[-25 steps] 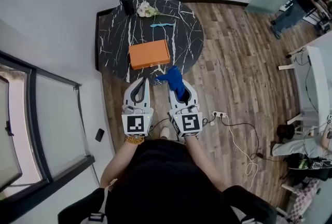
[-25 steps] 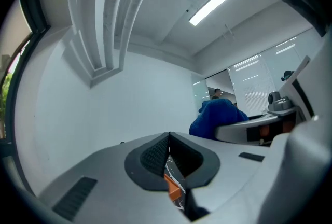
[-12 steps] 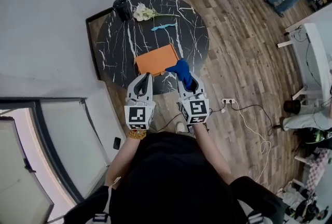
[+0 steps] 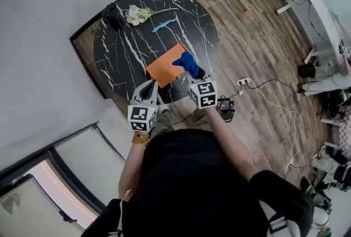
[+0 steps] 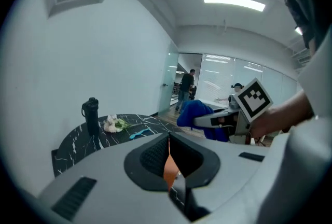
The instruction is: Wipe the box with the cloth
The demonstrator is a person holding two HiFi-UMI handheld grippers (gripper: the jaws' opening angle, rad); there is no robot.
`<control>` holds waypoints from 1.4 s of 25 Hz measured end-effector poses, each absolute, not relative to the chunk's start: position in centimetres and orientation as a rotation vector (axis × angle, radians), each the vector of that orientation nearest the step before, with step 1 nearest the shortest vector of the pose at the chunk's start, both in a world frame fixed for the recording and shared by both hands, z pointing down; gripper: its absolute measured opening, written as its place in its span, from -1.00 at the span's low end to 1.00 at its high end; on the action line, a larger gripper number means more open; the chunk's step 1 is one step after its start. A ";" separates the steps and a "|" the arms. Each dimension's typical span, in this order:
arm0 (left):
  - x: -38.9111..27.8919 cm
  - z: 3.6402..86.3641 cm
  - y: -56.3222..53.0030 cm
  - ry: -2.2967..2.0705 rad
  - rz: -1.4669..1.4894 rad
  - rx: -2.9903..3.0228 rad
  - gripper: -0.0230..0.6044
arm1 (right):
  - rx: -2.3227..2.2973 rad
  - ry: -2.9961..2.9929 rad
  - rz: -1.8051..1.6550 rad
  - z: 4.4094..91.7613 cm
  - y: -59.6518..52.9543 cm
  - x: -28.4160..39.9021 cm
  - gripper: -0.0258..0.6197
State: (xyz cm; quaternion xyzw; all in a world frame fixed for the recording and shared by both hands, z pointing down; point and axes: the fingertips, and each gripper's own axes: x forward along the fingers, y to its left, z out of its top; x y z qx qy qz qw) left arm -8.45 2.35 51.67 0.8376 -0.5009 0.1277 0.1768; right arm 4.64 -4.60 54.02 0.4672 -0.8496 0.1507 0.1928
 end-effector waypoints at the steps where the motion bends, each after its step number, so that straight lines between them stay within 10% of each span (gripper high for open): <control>1: -8.9 52.7 2.0 -1.382 0.379 2.361 -0.91 | 1.321 -2.366 0.411 54.6 -5.2 4.2 -0.68; 35: -10.6 70.2 -0.7 -1.134 0.554 1.933 -0.64 | 0.983 -2.103 0.347 70.5 -15.7 4.4 -0.32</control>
